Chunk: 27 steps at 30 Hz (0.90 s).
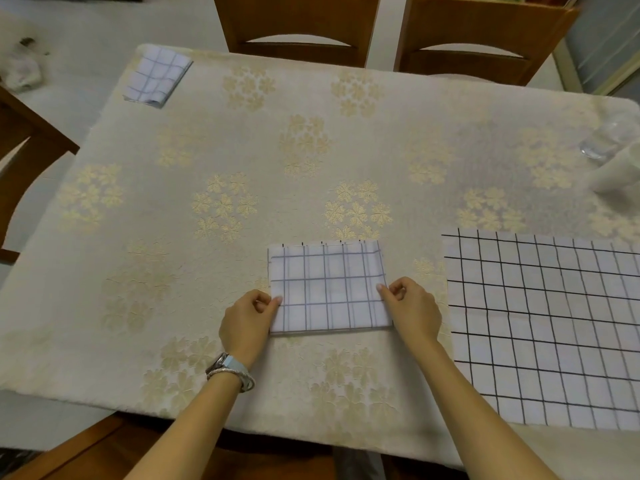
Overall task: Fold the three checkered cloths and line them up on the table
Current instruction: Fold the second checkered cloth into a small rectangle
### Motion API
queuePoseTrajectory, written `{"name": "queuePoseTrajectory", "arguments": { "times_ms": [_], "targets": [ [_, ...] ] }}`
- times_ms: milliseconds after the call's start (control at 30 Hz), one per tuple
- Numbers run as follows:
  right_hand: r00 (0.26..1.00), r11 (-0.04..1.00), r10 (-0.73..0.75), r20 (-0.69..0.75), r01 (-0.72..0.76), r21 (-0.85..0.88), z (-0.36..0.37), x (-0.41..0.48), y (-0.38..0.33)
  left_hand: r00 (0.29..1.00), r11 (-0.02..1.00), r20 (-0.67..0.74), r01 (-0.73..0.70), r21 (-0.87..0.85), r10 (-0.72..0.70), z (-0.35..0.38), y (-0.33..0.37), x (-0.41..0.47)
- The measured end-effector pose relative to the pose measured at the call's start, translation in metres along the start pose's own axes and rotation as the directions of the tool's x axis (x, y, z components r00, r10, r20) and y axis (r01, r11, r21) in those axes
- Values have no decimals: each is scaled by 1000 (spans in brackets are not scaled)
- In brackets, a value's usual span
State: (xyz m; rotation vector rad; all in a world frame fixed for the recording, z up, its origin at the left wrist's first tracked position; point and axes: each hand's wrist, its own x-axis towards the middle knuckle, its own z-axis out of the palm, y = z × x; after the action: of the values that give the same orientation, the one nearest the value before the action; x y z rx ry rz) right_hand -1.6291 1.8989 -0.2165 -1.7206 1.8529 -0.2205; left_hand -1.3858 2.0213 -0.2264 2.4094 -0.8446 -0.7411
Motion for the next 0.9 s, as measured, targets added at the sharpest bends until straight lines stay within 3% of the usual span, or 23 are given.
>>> {"name": "queuePoseTrajectory", "arguments": {
  "times_ms": [167,267,367,467,567,700,800,900],
  "targets": [
    [1000,1000,27,-4,-27,-14,0,2,-3,999,999,-37,4,34,-3,1,5,-3],
    [1000,999,26,-7,-26,-24,2,2,-3,983,980,-167,-42,194,75,0,11,-6],
    [1000,999,20,-17,-20,-27,4,3,-2,864,875,-236,-362,322,444,12,19,-8],
    [999,999,20,-26,-21,-29,4,3,-2,723,666,22,-648,371,691,40,28,-10],
    [1000,999,16,-19,-16,-33,3,4,-2,734,618,217,-666,417,644,60,28,-11],
    [995,992,-65,-70,57,-114,2,3,-2,780,647,274,-622,441,563,69,20,-8],
    [909,932,-338,-245,286,-225,7,1,-5,782,648,275,-620,443,560,70,19,-8],
    [798,792,-587,-137,530,-304,24,6,-7,785,653,267,-615,441,559,71,20,-8]
  ]
}}
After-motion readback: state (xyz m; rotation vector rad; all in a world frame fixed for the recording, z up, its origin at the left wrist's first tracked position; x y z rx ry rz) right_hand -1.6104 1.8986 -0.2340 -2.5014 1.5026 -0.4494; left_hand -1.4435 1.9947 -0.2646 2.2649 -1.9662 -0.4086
